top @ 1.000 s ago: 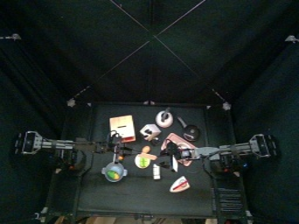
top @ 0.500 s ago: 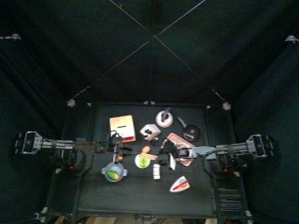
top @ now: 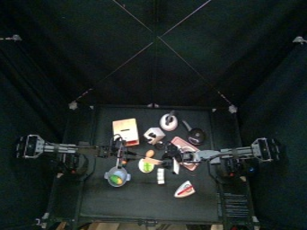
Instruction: Grab cleaver with both hands
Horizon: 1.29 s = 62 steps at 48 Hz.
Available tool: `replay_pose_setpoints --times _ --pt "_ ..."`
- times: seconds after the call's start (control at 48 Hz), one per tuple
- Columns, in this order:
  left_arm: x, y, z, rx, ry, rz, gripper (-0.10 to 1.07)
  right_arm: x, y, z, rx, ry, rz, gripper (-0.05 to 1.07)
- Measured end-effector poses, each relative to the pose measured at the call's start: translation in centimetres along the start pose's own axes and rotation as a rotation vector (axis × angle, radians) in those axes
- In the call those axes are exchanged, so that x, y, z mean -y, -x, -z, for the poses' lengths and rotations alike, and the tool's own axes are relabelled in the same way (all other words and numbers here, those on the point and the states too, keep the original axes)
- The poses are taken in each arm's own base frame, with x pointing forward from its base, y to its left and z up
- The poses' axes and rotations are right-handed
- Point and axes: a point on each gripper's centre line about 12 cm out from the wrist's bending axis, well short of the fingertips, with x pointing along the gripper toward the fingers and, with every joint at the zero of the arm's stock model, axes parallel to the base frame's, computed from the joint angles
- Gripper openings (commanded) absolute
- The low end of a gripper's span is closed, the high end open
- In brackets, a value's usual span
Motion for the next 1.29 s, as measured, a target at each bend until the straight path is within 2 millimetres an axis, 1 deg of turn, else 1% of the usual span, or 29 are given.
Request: replay_pose_setpoints --times 0.354,0.5,0.708,0.771,1.021,1.083,1.292 --pt "-0.04 -0.06 -0.08 0.002 -0.002 -0.001 0.50 0.02 0.00 0.06 -0.001 0.000 0.000 0.39" --pt "-0.04 -0.06 -0.08 0.002 -0.002 -0.001 0.50 0.01 0.00 0.02 -0.001 0.000 0.000 0.32" --pt "0.00 -0.06 -0.09 0.003 0.000 0.000 0.51 0.03 0.00 0.08 -0.003 0.000 0.001 0.31" --pt "-0.04 -0.06 -0.10 0.003 -0.002 0.000 0.53 0.01 0.00 0.02 -0.001 0.000 0.000 0.31" --pt "0.00 -0.06 -0.09 0.003 0.000 0.000 0.71 0.05 -0.01 0.16 -0.006 0.000 0.002 0.31" --pt "-0.05 -0.06 -0.09 0.002 0.000 -0.002 0.74 0.07 -0.01 0.22 -0.007 0.000 0.002 0.31" --pt "0.09 -0.13 0.08 -0.011 0.001 -0.001 0.75 0.08 -0.01 0.27 -0.012 -0.005 0.003 0.31"
